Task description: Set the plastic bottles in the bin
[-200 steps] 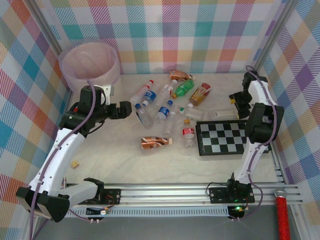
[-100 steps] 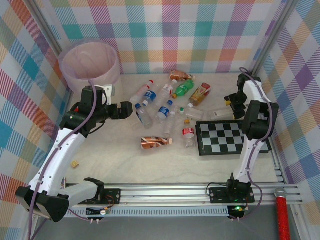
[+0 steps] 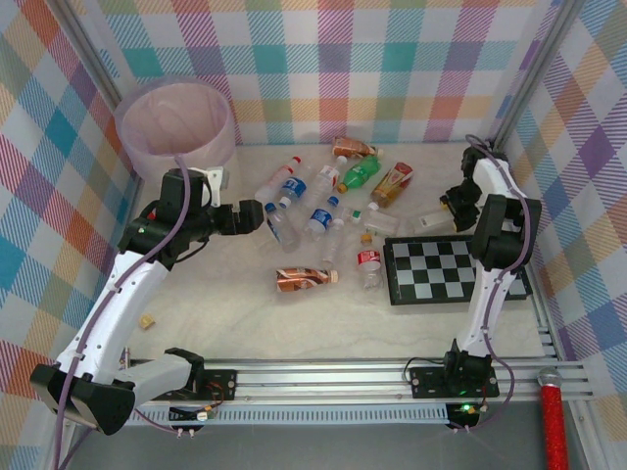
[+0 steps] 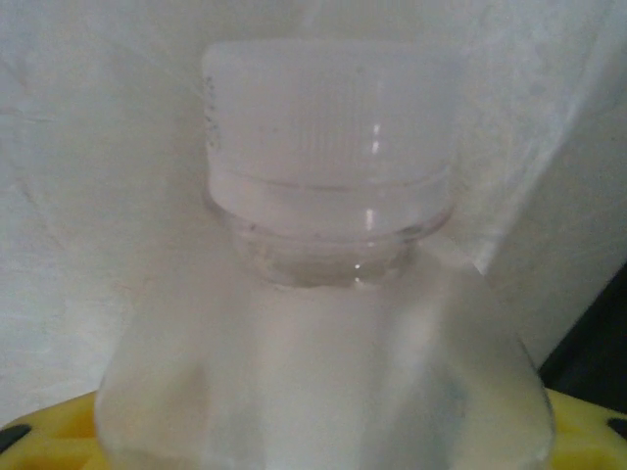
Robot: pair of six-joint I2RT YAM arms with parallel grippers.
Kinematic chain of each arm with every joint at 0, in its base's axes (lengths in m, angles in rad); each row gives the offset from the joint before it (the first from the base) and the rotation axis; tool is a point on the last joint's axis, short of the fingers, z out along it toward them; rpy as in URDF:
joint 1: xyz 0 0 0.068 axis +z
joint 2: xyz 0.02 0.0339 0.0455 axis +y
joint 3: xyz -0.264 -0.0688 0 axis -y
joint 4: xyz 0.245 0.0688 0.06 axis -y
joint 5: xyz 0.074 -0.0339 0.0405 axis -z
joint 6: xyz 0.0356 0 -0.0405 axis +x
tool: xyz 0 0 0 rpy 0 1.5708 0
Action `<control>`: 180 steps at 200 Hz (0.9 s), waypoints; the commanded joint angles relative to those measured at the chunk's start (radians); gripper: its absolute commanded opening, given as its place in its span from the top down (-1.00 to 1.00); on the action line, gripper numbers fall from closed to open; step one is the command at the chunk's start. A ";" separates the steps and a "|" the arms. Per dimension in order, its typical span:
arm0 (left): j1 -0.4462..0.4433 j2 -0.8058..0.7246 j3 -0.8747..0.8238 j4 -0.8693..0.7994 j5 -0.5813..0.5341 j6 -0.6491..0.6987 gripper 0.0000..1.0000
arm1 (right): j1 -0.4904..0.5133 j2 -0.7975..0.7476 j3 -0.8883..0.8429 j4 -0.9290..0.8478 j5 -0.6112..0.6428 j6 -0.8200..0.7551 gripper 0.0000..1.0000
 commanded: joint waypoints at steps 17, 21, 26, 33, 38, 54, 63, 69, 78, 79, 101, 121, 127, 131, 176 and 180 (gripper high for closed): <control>-0.016 0.000 -0.022 0.055 0.089 -0.048 -1.00 | 0.003 -0.079 0.080 -0.040 0.033 -0.086 0.06; -0.018 -0.001 -0.021 0.059 0.098 -0.052 -1.00 | 0.003 -0.092 0.081 -0.037 0.029 -0.096 0.07; -0.020 0.000 -0.022 0.063 0.114 -0.057 -1.00 | 0.004 -0.110 0.078 -0.032 0.022 -0.111 0.08; -0.023 0.000 -0.024 0.075 0.134 -0.066 -1.00 | 0.008 -0.135 0.072 -0.021 0.011 -0.134 0.13; -0.026 0.000 -0.027 0.084 0.154 -0.074 -1.00 | 0.011 -0.156 0.066 -0.011 0.000 -0.157 0.17; -0.036 0.000 -0.038 0.128 0.226 -0.102 -1.00 | 0.036 -0.232 0.031 0.035 -0.047 -0.250 0.20; -0.041 0.003 -0.046 0.161 0.277 -0.120 -0.99 | 0.056 -0.274 0.003 0.065 -0.084 -0.307 0.21; -0.045 0.008 -0.053 0.191 0.319 -0.137 -0.99 | 0.072 -0.306 -0.019 0.092 -0.123 -0.347 0.20; -0.053 0.016 -0.063 0.232 0.377 -0.161 -1.00 | 0.100 -0.360 -0.059 0.135 -0.186 -0.399 0.18; -0.055 0.017 -0.064 0.236 0.382 -0.163 -1.00 | 0.104 -0.367 -0.064 0.142 -0.194 -0.402 0.18; -0.092 0.036 -0.090 0.340 0.463 -0.202 -1.00 | 0.188 -0.492 -0.164 0.267 -0.346 -0.456 0.26; -0.127 0.055 -0.112 0.434 0.490 -0.243 -0.99 | 0.313 -0.540 -0.154 0.252 -0.357 -0.519 0.26; -0.138 0.067 -0.115 0.478 0.498 -0.256 -0.99 | 0.354 -0.545 -0.142 0.232 -0.343 -0.538 0.25; -0.147 0.074 -0.115 0.494 0.502 -0.261 -0.99 | 0.380 -0.547 -0.137 0.224 -0.339 -0.548 0.25; -0.259 0.156 -0.087 0.483 0.392 -0.215 -0.99 | 0.562 -0.584 -0.199 0.304 -0.408 -0.468 0.23; -0.268 0.161 -0.087 0.490 0.388 -0.215 -0.99 | 0.573 -0.585 -0.203 0.309 -0.413 -0.461 0.23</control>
